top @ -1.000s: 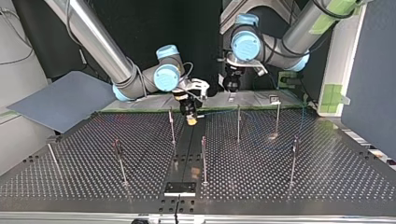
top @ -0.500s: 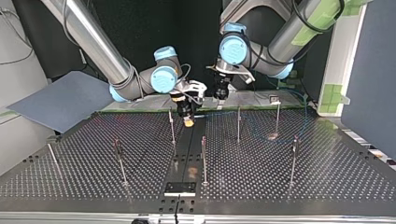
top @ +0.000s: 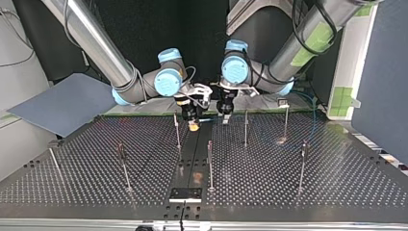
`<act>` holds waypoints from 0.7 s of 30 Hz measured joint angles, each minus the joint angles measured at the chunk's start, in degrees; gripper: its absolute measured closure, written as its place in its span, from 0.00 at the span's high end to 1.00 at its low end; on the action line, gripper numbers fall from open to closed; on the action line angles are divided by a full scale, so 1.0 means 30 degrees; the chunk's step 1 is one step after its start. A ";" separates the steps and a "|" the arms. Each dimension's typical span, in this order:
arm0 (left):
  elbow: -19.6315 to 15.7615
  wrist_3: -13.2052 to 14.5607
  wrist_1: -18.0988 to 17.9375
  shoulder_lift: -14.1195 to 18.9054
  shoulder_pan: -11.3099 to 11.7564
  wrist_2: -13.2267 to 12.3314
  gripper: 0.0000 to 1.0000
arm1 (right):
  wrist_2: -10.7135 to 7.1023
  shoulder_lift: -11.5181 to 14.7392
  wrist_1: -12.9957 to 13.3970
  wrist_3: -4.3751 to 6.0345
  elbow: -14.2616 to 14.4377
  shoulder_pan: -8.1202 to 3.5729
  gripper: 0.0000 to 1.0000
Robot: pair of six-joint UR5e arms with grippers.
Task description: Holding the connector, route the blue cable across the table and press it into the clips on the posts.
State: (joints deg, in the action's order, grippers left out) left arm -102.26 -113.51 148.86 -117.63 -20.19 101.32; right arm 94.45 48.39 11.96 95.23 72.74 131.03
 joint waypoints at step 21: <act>0.0343 0.0410 0.0296 -0.0182 0.0491 0.1249 0.55 | -0.0128 0.0115 -0.0079 -0.0091 -0.0044 -0.0046 0.00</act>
State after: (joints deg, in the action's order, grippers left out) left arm -101.23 -112.28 149.75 -118.17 -18.72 105.07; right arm 94.06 48.74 11.73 94.96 72.61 130.89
